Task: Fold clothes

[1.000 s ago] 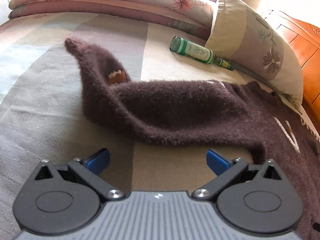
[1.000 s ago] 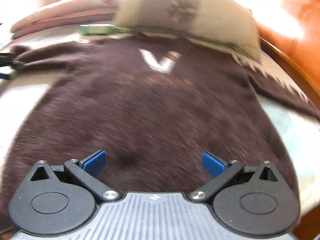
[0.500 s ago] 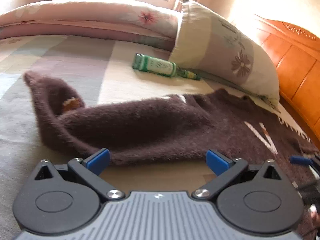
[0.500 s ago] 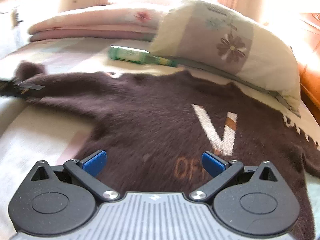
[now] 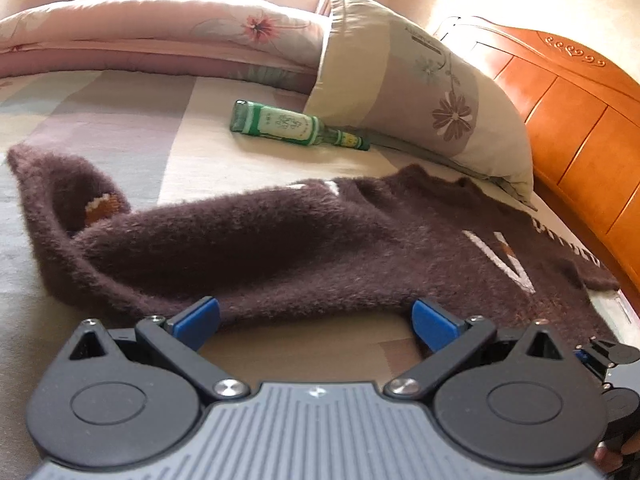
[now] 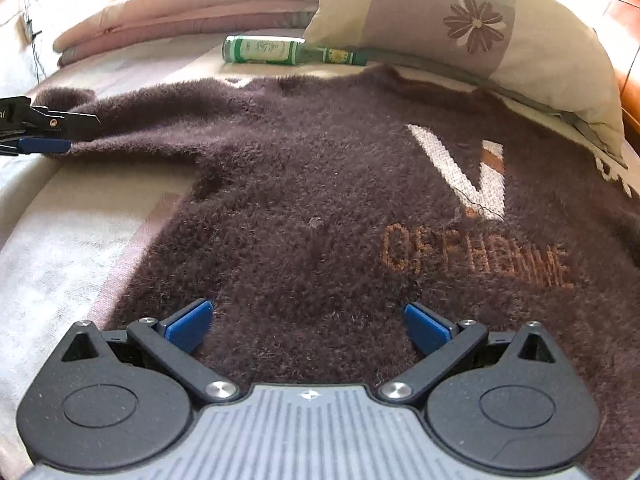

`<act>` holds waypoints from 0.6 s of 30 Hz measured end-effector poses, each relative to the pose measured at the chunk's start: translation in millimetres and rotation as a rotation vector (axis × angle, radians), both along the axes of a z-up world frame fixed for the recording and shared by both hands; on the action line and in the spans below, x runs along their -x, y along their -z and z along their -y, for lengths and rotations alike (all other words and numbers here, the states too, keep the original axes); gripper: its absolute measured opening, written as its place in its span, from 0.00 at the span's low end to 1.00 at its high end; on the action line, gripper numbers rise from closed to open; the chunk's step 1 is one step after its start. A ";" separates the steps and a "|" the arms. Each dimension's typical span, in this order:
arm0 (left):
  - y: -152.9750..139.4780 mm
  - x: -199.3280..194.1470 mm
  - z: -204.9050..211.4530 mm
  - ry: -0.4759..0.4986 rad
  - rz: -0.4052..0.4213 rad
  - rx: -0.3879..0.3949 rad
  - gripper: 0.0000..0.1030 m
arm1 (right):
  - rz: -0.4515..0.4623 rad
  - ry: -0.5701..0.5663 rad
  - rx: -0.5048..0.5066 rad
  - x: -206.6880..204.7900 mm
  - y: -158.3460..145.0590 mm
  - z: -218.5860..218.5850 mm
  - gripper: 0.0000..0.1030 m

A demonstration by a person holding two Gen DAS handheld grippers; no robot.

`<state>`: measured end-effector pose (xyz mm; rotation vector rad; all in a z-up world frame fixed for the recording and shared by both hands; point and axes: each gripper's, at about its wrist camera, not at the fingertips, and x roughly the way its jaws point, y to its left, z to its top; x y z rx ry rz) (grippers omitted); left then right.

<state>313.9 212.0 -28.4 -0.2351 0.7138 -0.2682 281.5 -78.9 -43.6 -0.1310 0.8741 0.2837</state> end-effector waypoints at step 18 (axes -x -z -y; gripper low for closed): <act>-11.0 11.1 -81.7 -0.176 0.077 0.170 0.99 | 0.077 0.002 -0.020 0.5 11.0 0.4 1.00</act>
